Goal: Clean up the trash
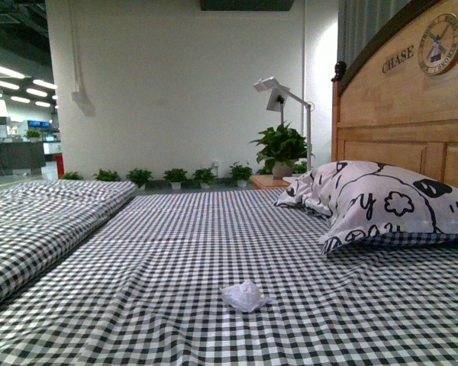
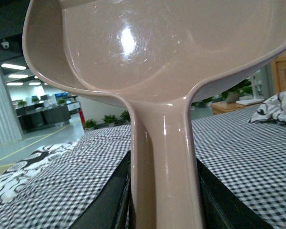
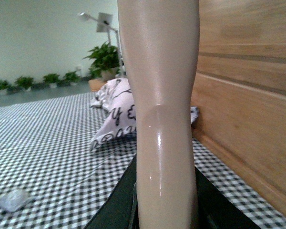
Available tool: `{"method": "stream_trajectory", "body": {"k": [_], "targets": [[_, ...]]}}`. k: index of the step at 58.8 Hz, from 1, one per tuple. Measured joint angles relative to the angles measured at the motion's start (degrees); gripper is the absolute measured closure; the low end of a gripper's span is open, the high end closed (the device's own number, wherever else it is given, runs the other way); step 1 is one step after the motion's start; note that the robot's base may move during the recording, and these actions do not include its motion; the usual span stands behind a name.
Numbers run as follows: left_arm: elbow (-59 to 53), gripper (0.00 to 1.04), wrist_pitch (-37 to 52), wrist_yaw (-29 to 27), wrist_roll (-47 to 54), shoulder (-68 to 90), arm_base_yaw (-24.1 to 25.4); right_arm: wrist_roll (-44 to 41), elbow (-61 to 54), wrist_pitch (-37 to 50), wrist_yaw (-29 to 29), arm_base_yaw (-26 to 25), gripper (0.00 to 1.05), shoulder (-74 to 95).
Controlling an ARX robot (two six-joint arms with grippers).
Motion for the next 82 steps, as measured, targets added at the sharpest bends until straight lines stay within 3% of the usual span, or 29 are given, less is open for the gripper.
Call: {"method": "stream_trajectory", "body": {"k": [7,12,16,27,34,46,53,63,82], "targets": [[0.07,0.77,-0.48,0.59,-0.63,0.02,0.07,-0.15,0.0,-0.02,-0.11,0.09,0.85,0.37],[6.99,0.77,-18.88,7.26,-7.43,2.47,3.04,-0.15,0.0,-0.02,0.66,-0.02,0.85,0.31],[11.04,0.77,-25.66,10.84,-9.62,7.13,6.05,-0.15,0.0,-0.02,0.61,-0.02,0.85,0.26],[18.56,0.77,-26.14,19.06,-1.46,22.62,10.51,-0.15,0.0,0.0,0.35,-0.02,0.85,-0.13],[24.06,0.77,-28.04,23.32,8.63,31.26,10.27,-0.15,0.0,-0.02,0.37,0.0,0.85,-0.11],[31.34,0.77,-30.51,23.82,23.04,44.94,7.82,-0.15,0.0,-0.02,0.42,-0.02,0.85,-0.11],[34.01,0.78,-30.69,24.5,26.27,50.66,5.77,-0.15,0.0,-0.02,0.44,-0.02,0.85,-0.11],[36.57,0.78,-33.14,29.66,27.71,56.26,2.14,-0.15,0.0,-0.02,0.42,-0.02,0.85,-0.11],[38.07,0.78,-37.55,28.79,35.28,64.85,0.79,-0.15,0.0,-0.02,0.44,-0.02,0.85,-0.11]]}}
